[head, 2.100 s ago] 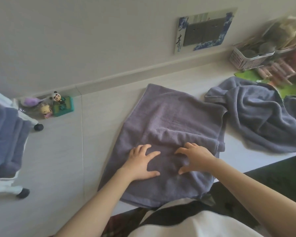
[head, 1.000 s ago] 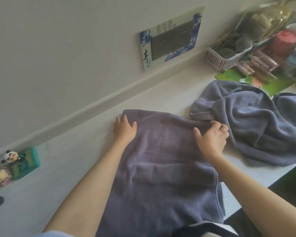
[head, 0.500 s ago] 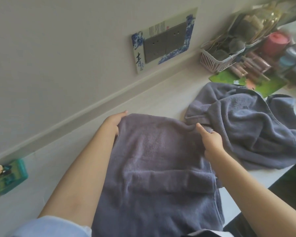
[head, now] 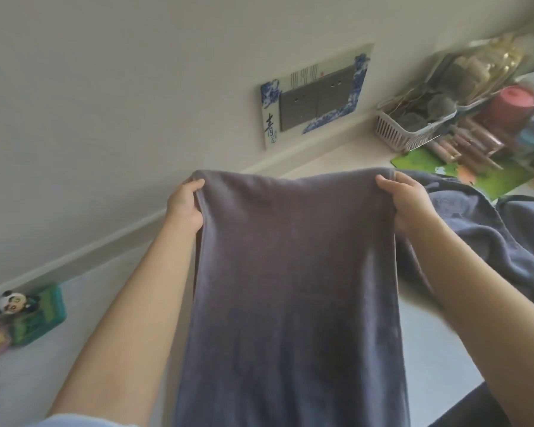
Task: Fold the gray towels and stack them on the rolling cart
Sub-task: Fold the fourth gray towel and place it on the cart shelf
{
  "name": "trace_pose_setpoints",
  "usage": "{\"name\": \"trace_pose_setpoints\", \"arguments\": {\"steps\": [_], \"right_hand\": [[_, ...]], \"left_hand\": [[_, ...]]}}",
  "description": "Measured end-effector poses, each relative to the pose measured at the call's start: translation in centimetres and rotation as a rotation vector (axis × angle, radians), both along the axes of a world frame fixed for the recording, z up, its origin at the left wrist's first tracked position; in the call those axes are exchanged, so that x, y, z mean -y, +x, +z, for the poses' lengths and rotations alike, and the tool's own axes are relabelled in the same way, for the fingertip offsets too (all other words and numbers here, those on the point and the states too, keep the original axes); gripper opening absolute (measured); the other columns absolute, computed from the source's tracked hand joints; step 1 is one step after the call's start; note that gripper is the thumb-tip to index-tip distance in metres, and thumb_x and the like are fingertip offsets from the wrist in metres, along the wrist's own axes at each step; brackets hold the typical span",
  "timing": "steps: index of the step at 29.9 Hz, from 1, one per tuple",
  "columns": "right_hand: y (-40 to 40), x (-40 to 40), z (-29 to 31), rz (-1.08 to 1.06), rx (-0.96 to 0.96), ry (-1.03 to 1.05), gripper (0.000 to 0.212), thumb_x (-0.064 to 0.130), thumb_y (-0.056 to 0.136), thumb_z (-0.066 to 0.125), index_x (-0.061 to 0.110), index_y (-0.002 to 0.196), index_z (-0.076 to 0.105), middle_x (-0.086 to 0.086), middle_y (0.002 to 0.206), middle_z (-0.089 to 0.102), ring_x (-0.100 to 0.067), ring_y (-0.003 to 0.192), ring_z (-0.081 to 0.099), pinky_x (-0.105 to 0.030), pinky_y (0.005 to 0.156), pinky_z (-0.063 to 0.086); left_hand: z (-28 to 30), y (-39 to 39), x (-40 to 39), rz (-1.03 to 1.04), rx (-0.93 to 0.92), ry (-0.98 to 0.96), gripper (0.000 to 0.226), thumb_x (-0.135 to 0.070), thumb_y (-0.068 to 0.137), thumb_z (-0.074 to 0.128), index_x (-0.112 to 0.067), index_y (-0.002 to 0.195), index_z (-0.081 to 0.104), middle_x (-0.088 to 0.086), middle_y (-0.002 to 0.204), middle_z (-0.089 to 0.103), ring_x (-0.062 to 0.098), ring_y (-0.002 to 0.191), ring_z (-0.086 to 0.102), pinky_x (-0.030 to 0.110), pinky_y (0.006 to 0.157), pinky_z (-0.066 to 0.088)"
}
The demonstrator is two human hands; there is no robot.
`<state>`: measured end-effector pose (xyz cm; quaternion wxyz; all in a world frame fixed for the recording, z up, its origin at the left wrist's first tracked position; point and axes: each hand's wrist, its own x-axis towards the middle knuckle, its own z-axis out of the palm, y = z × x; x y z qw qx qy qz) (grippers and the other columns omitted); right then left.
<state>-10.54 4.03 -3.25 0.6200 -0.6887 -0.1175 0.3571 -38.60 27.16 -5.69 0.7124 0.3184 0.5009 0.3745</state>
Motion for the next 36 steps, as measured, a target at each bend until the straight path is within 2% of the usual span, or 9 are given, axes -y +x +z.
{"name": "trace_pose_setpoints", "arguments": {"steps": [4, 7, 10, 14, 17, 20, 23, 27, 36], "right_hand": [[1.1, -1.0, -0.7, -0.004, -0.053, -0.007, 0.012, 0.005, 0.088, 0.057, 0.013, 0.08, 0.06, -0.008, 0.072, 0.057, -0.02, 0.064, 0.053, -0.036, 0.063, 0.043], [1.8, -1.8, -1.9, -0.074, 0.053, -0.077, 0.012, 0.002, 0.084, 0.059, 0.014, 0.081, 0.058, -0.009, 0.077, 0.059, -0.023, 0.073, 0.057, -0.042, 0.076, 0.049], [2.1, -2.1, -3.5, -0.07, 0.263, -0.249, 0.019, 0.007, 0.08, 0.063, 0.012, 0.097, 0.057, -0.007, 0.089, 0.063, -0.028, 0.091, 0.061, -0.043, 0.086, 0.049], [0.7, -1.7, -4.2, 0.02, 0.5, -0.421, 0.038, 0.005, 0.079, 0.062, 0.01, 0.115, 0.053, -0.006, 0.105, 0.066, -0.023, 0.097, 0.06, -0.034, 0.089, 0.046], [-1.3, -1.6, -5.0, 0.048, 0.77, -0.53, 0.05, 0.003, 0.078, 0.057, 0.007, 0.126, 0.048, -0.014, 0.128, 0.054, -0.032, 0.115, 0.049, -0.035, 0.096, 0.035], [-4.4, -1.8, -6.9, 0.303, 1.134, -0.564, 0.048, 0.014, 0.079, 0.056, 0.011, 0.127, 0.054, -0.014, 0.14, 0.045, -0.035, 0.128, 0.039, -0.042, 0.104, 0.028], [-6.9, -2.2, -9.7, 0.709, 1.203, -0.535, 0.049, 0.033, 0.09, 0.049, 0.019, 0.137, 0.046, -0.01, 0.153, 0.028, -0.03, 0.142, 0.021, -0.043, 0.114, 0.014], [-5.8, -1.8, -12.0, 0.859, 1.271, -0.725, 0.073, 0.062, 0.082, -0.001, 0.037, 0.148, 0.014, 0.002, 0.158, 0.009, -0.021, 0.146, 0.003, -0.038, 0.117, -0.005], [-3.4, -0.9, -11.8, 0.593, 1.198, -0.956, 0.059, 0.05, 0.097, 0.022, 0.024, 0.15, 0.015, -0.009, 0.158, 0.006, -0.029, 0.145, -0.005, -0.048, 0.114, -0.013]], "left_hand": [[-1.0, 1.1, -0.5, 0.055, -0.061, 0.03, 0.022, 0.006, 0.085, 0.055, -0.015, 0.081, 0.058, 0.009, 0.091, 0.063, 0.021, 0.081, 0.062, 0.032, 0.078, 0.052], [-1.9, 1.6, -1.0, 0.153, -0.294, 0.192, 0.033, 0.013, 0.078, 0.057, -0.02, 0.08, 0.051, 0.01, 0.095, 0.061, 0.022, 0.088, 0.058, 0.033, 0.086, 0.05], [-2.6, 1.9, -0.9, 0.088, -0.551, 0.367, 0.038, 0.013, 0.078, 0.054, -0.023, 0.084, 0.046, 0.007, 0.096, 0.061, 0.02, 0.089, 0.059, 0.019, 0.074, 0.045], [-4.0, 2.0, 0.7, -0.078, -0.567, 0.397, 0.048, 0.013, 0.081, 0.047, -0.006, 0.125, 0.046, 0.007, 0.124, 0.058, 0.019, 0.115, 0.054, 0.022, 0.094, 0.041], [-4.8, 2.5, 3.3, -0.163, -0.893, 0.549, 0.052, -0.001, 0.084, 0.053, -0.013, 0.134, 0.045, 0.004, 0.141, 0.048, 0.02, 0.13, 0.043, 0.029, 0.107, 0.031], [-5.7, 3.8, 6.7, -0.342, -1.039, 0.916, 0.049, -0.009, 0.085, 0.053, -0.013, 0.134, 0.05, 0.006, 0.149, 0.038, 0.022, 0.139, 0.032, 0.039, 0.11, 0.02], [-7.9, 5.2, 9.1, -0.742, -1.109, 1.073, 0.051, -0.029, 0.094, 0.041, -0.018, 0.144, 0.038, 0.007, 0.157, 0.018, 0.024, 0.146, 0.012, 0.045, 0.116, 0.004], [-10.5, 3.9, 8.3, -0.957, -1.429, 0.927, 0.063, -0.056, 0.096, 0.023, -0.033, 0.151, 0.001, 0.0, 0.159, -0.011, 0.026, 0.145, -0.015, 0.054, 0.113, -0.014], [-10.7, 3.1, 7.8, -0.86, -1.554, 0.781, 0.064, -0.056, 0.096, 0.018, -0.028, 0.152, 0.001, 0.005, 0.16, -0.008, 0.029, 0.145, -0.012, 0.058, 0.112, -0.009]]}}
